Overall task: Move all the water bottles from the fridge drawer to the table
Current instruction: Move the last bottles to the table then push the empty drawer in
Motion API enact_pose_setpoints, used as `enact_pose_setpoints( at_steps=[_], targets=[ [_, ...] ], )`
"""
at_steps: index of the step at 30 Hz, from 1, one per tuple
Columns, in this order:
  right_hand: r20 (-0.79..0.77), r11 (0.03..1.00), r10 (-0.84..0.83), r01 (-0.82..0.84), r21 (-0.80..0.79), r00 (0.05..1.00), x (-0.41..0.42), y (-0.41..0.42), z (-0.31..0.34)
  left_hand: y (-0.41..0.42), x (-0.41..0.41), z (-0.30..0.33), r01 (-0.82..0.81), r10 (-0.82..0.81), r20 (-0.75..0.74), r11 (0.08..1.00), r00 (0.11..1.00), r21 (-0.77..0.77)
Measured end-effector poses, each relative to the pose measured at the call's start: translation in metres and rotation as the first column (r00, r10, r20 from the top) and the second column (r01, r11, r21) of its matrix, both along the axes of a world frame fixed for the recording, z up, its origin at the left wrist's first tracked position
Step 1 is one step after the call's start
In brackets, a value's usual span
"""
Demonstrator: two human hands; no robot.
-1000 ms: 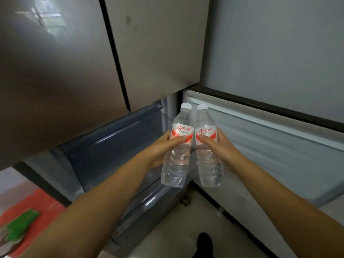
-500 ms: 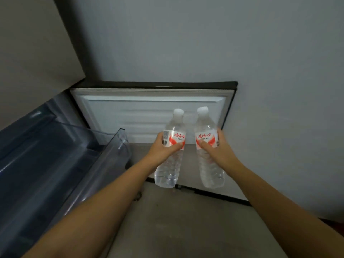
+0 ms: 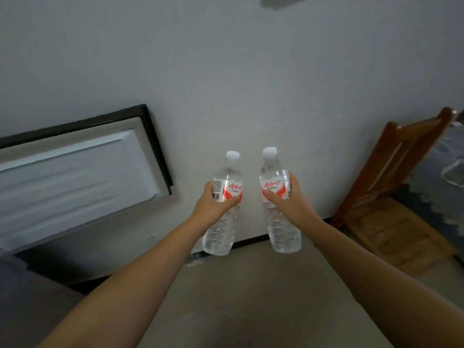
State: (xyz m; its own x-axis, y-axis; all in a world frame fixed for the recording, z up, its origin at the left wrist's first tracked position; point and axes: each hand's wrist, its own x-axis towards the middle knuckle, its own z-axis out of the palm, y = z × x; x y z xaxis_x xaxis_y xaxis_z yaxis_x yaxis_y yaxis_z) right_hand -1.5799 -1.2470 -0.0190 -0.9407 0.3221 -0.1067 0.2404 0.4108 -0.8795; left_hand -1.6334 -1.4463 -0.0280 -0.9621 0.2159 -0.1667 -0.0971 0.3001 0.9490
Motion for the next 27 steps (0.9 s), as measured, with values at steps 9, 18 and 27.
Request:
enact_pose_setpoints(
  at_steps=[9, 18, 27],
  targets=[
    [-0.018, 0.922, -0.385, 0.385, 0.049, 0.923, 0.07, 0.128, 0.006, 0.17, 0.007, 0.001, 0.356, -0.356, -0.043, 0.934, 0.933, -0.007],
    [-0.066, 0.735, -0.674, 0.677, 0.032, 0.736, 0.144, 0.235, 0.008, 0.341, 0.026, -0.004, 0.703, -0.706, -0.077, 0.708, 0.704, -0.07],
    [-0.149, 0.489, -0.867, 0.869, -0.071, 0.476, 0.184, 0.32, 0.011, 0.491, 0.033, 0.017, 0.915, -0.914, -0.089, 0.401, 0.396, -0.04]
  ],
)
